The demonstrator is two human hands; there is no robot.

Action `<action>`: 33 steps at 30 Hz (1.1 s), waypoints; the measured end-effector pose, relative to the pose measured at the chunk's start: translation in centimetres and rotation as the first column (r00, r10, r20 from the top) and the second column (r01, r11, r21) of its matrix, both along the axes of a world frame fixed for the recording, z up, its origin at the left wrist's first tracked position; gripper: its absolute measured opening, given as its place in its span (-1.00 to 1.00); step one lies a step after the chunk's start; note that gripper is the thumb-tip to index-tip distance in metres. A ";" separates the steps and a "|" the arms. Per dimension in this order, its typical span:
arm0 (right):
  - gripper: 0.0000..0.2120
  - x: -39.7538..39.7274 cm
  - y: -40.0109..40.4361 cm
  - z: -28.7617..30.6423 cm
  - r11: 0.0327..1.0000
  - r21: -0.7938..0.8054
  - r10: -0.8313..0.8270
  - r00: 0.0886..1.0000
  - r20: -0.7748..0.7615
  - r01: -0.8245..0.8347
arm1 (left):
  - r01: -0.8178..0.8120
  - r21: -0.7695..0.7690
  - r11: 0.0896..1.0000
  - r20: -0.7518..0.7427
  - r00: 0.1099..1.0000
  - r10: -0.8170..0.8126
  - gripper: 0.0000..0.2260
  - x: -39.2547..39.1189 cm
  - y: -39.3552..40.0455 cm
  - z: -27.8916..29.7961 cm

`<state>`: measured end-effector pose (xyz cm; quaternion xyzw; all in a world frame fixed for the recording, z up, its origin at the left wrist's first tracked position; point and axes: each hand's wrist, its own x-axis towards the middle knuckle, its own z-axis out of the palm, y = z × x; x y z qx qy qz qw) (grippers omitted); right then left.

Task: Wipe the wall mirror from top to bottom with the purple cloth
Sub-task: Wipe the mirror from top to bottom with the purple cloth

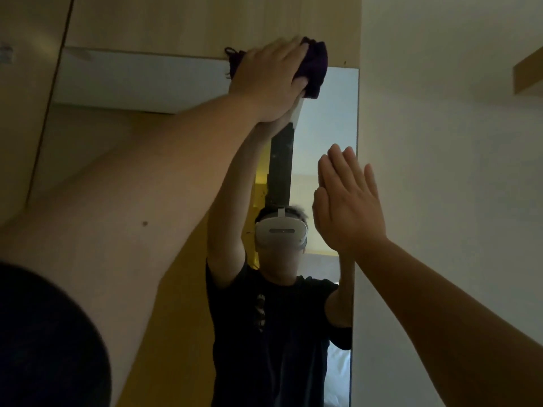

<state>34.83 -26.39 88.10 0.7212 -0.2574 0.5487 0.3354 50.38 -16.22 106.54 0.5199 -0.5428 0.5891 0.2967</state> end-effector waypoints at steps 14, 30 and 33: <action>-0.43 -5.1 -1.5 -0.5 0.995 0.004 0.099 0.977 0.188 -0.101 | -0.043 0.172 0.984 0.230 0.973 0.003 -0.45 3.1 1.6 -29.3; -0.40 -5.7 -4.7 -1.6 0.994 0.006 -0.108 0.986 0.129 0.108 | 0.298 -0.101 0.949 0.150 0.948 -0.281 -0.49 0.4 -0.5 -22.9; -0.44 -5.8 -4.6 -2.0 0.996 -0.077 -0.040 0.985 0.169 0.054 | 0.272 -0.143 0.952 0.100 0.961 -0.259 -0.54 -2.7 -1.7 -13.3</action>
